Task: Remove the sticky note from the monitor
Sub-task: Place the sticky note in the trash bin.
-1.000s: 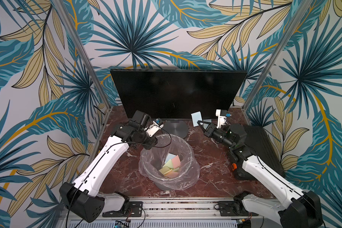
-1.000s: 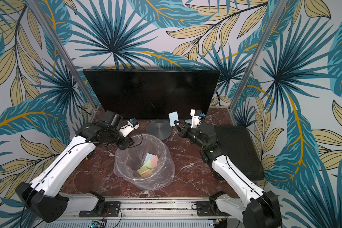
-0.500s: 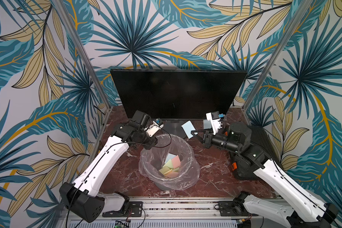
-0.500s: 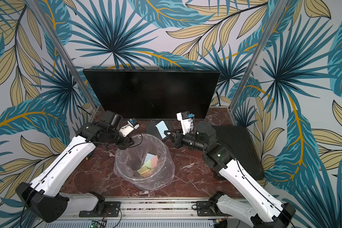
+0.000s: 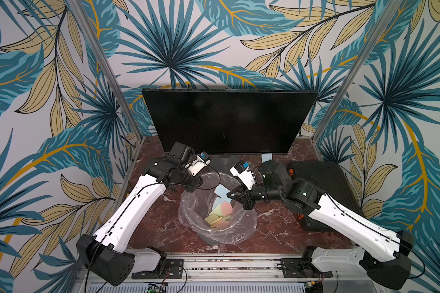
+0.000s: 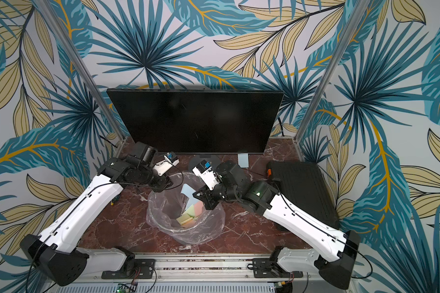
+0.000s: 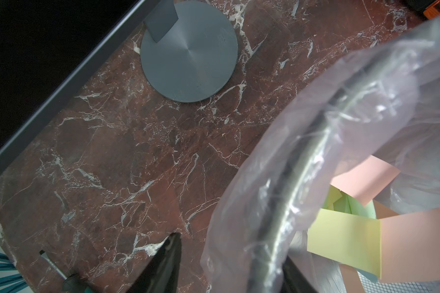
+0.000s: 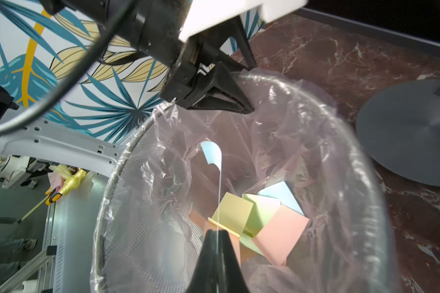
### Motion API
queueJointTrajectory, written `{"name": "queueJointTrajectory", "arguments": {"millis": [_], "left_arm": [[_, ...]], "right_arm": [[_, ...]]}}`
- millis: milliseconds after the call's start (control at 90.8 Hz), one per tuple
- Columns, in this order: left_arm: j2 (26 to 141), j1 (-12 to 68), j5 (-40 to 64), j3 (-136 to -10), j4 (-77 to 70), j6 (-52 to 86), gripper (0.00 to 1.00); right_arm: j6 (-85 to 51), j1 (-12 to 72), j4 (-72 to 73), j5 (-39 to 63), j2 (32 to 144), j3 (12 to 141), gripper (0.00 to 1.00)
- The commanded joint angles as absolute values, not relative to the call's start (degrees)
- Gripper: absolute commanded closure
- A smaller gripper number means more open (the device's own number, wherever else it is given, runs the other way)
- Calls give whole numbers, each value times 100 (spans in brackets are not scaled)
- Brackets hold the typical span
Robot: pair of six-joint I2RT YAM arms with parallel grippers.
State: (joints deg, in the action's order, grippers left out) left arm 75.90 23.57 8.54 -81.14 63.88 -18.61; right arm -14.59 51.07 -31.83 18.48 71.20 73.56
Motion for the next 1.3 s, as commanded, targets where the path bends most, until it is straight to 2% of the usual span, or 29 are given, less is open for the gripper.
{"name": "queueJointTrajectory", "arguments": {"millis": [0,319,375,452,507,793,992,1113,1289], "left_arm": [[7592,2355,752,-8017,6358,-1896,47],[7579,2350,740,-8017,6359,-1892,47],[7585,2354,740,-8018,6355,-1894,47],[7578,2353,736,-8022,6361,-1890,47],[7576,2350,747,-8017,6358,-1890,47],[7564,2354,748,-8016,6359,-1890,47],[7576,2350,736,-8023,6354,-1891,47],[7572,2353,771,-8082,6375,-1879,46],[7550,2360,1107,-8416,6503,-1853,32]], "right_arm": [[-1140,5279,-3399,1897,7340,7594,100],[-1053,5547,-3143,2091,7825,7919,99],[-1033,5572,-3125,2126,7858,7957,91],[-1047,5582,-3063,2102,7857,7955,63],[-1061,5581,-3007,2084,7823,7920,54],[-1081,5581,-2854,2053,7694,7842,52],[-1136,5581,-2688,2725,7848,7851,41],[-1098,5582,-2828,2259,7857,7858,38],[-1026,5581,-2857,2157,7734,7799,38]]}}
